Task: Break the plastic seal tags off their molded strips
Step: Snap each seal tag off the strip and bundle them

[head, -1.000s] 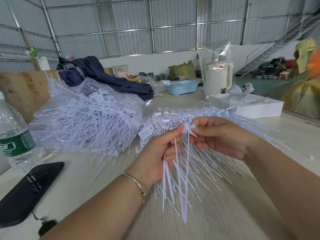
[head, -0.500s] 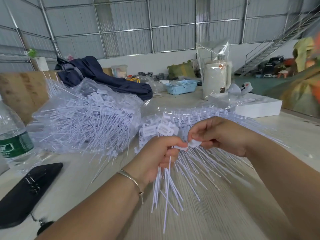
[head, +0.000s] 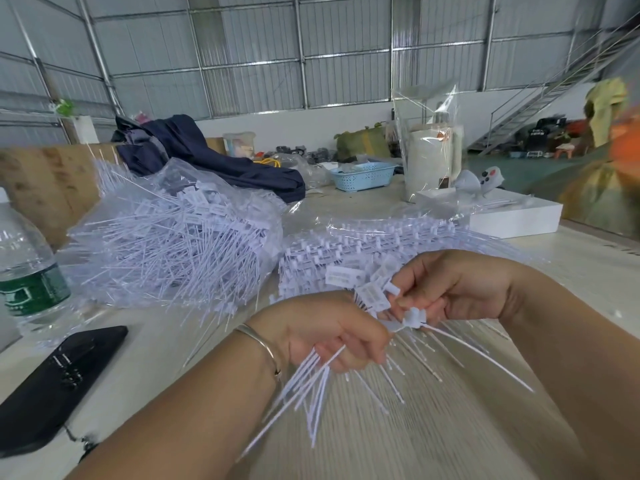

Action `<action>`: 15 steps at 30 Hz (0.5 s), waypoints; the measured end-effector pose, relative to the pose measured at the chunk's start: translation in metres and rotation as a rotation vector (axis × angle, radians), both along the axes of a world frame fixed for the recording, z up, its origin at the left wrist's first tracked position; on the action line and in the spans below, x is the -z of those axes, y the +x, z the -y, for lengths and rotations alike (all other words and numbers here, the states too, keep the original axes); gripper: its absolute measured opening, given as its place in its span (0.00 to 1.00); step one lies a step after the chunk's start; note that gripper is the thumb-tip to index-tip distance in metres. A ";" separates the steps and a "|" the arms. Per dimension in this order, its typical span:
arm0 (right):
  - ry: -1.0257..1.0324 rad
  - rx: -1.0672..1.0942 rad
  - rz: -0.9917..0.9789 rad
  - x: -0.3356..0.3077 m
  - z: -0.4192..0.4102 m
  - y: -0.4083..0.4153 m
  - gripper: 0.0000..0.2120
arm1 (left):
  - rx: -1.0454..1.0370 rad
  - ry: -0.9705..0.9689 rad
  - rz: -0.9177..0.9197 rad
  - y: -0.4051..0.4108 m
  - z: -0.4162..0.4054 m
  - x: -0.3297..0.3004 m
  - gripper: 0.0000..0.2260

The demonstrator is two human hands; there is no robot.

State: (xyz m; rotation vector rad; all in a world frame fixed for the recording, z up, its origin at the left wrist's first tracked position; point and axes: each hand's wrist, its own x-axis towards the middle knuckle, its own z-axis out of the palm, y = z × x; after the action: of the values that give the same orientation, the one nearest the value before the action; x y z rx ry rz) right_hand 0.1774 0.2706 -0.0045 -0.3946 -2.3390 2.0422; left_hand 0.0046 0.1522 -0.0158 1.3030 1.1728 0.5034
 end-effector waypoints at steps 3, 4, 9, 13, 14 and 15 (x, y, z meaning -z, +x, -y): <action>-0.109 -0.017 -0.100 -0.004 -0.009 0.010 0.10 | 0.013 0.003 0.062 -0.021 0.003 -0.005 0.15; -0.158 0.044 -0.162 -0.003 -0.012 0.011 0.05 | -0.057 0.028 0.118 -0.025 0.003 -0.006 0.16; -0.239 0.431 -0.388 0.013 -0.008 -0.013 0.06 | -0.520 0.219 0.452 -0.005 -0.012 0.005 0.08; -0.212 0.502 -0.444 0.008 -0.003 -0.018 0.07 | -0.608 0.264 0.406 0.008 -0.014 0.012 0.14; -0.149 0.526 -0.442 0.007 -0.003 -0.019 0.06 | -0.604 0.263 0.397 0.009 -0.014 0.012 0.14; -0.078 0.547 -0.441 0.006 -0.001 -0.019 0.06 | -0.603 0.257 0.386 0.009 -0.013 0.012 0.14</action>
State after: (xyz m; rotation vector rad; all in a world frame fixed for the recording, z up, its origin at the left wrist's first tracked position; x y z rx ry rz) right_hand 0.1584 0.2717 -0.0103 -0.4640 -1.6713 1.7375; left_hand 0.0136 0.1654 -0.0274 0.9803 1.1836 1.3206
